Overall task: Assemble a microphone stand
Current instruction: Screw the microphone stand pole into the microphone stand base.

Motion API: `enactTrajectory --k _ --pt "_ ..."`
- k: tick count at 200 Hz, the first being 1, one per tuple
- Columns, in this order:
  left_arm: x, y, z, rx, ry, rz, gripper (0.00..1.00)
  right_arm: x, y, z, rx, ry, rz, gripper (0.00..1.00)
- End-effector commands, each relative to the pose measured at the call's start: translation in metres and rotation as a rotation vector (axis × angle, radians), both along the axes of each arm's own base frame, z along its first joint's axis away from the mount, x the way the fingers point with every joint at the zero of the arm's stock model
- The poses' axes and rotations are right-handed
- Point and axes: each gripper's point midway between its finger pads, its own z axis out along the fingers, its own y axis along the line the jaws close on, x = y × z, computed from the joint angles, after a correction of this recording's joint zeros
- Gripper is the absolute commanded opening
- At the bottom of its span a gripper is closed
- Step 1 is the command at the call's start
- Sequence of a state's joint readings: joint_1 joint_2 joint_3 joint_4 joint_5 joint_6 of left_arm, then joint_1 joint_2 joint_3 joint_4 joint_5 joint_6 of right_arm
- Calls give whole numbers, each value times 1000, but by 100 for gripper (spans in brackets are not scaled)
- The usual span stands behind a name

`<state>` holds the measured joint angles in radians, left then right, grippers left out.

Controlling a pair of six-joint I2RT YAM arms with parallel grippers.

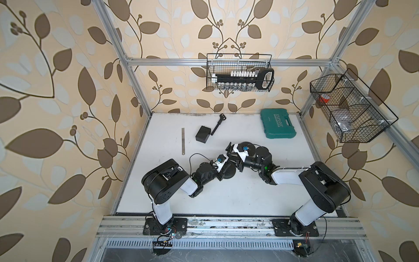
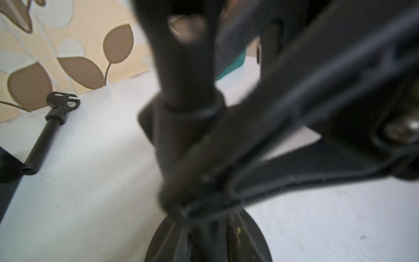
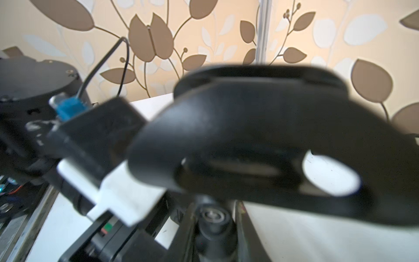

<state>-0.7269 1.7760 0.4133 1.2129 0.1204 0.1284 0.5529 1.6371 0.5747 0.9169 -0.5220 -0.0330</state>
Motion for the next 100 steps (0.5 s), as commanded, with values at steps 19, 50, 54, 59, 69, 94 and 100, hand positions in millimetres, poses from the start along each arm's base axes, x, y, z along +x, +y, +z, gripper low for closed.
enactTrajectory --k 19,50,54,59,69,94,100 --pt "-4 4 8 3 19 12 41 -3 -26 -63 -112 175 -298 0" --pt "-2 4 21 -11 -9 20 42 -15 -20 -76 -190 170 -376 0" --pt "-2 4 22 -10 -13 21 41 -16 -19 -77 -201 167 -385 0" --pt "-1 4 23 -11 -15 21 40 -17 -18 -79 -215 164 -393 0" --pt "0 3 25 -12 -21 21 38 -20 -16 -80 -234 157 -411 0" --pt "3 1 26 -11 -26 26 30 -25 -13 -80 -245 149 -449 0" --pt "4 2 25 -10 -27 29 27 -26 -13 -79 -246 150 -456 0"
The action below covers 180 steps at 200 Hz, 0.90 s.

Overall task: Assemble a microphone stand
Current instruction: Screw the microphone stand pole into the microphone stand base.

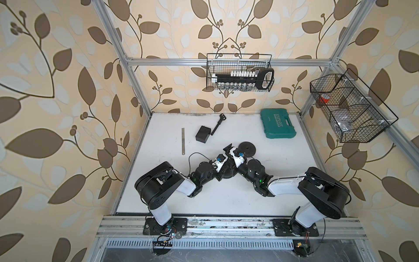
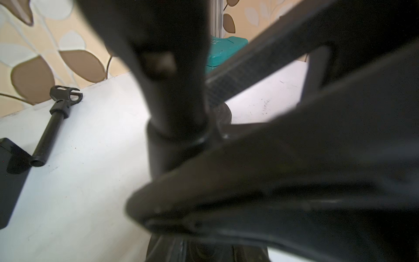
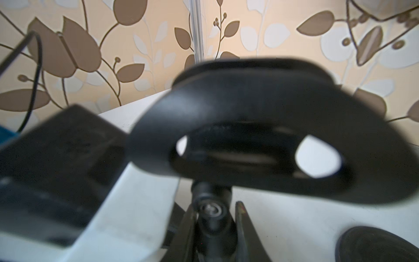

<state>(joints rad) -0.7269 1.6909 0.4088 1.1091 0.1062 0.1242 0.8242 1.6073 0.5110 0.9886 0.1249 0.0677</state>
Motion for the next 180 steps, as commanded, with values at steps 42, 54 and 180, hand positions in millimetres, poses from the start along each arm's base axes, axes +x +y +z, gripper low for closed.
enactTrajectory --k 42,54,180 --pt "8 -2 5 1 -38 23 13 -23 -16 -72 -173 219 -18 10" --pt "8 -2 0 12 -31 22 11 -24 -14 -69 -161 235 49 27" --pt "7 -2 -17 38 7 21 11 -8 -34 -2 -47 119 549 53"
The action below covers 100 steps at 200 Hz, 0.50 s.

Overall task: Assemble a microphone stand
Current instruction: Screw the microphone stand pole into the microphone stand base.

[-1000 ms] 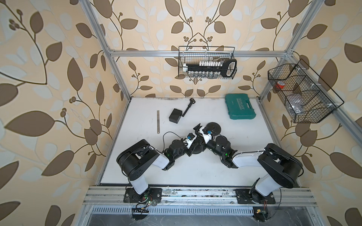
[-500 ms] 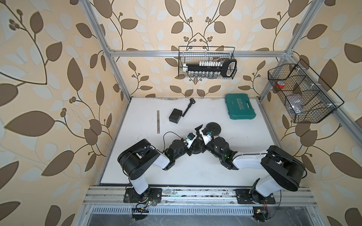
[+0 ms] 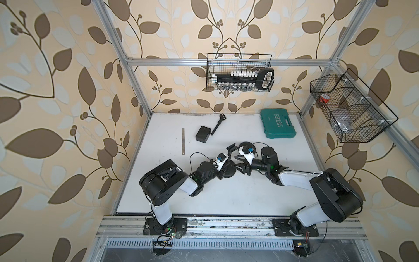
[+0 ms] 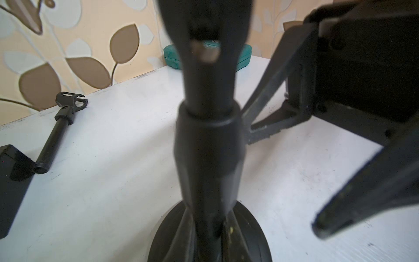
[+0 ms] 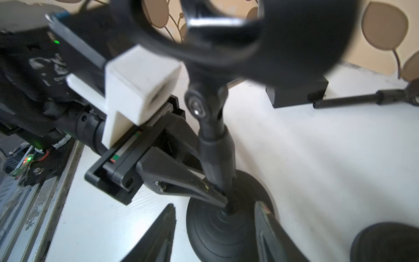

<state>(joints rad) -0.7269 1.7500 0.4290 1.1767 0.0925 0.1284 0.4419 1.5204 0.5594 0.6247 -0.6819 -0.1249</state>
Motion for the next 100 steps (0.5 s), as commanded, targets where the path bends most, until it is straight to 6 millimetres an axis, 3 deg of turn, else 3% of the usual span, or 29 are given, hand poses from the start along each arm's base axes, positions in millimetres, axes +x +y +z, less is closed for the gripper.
enactTrajectory --k 1,100 --pt "-1 2 -17 51 35 8 11 0 8 14 29 -24 103 53" --pt "1 -1 -17 47 38 4 11 22 23 25 111 -69 132 53"
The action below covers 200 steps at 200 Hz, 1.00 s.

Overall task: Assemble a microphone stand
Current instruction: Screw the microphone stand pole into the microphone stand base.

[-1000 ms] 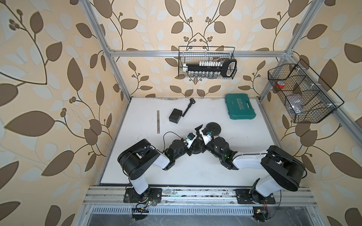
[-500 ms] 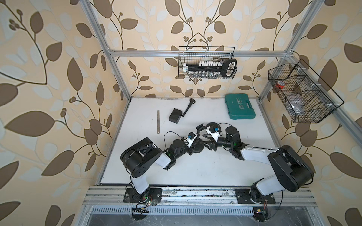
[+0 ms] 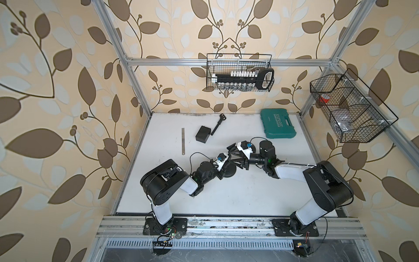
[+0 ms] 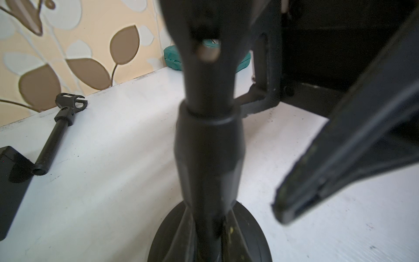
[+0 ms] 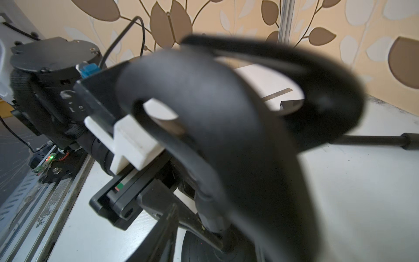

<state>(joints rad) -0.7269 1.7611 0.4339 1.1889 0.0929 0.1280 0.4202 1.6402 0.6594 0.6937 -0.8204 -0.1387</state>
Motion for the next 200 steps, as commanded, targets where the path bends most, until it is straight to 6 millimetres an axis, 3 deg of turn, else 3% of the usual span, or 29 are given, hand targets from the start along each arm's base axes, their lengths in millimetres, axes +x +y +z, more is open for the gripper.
enactTrajectory --k 1,56,114,145,164,200 --pt "0 0 -17 50 42 5 11 8 8 14 52 -31 21 53" --pt "0 1 -21 53 50 9 11 17 10 19 86 -43 7 49" --pt "0 1 -23 59 54 10 11 17 10 12 92 -32 4 30" --pt "0 1 -22 60 53 10 11 15 9 5 89 -20 -18 25" --pt "0 1 -21 58 52 10 11 16 7 -1 77 -8 -47 12" --pt "-1 -1 -20 51 55 2 15 11 9 -14 21 -5 -149 0"
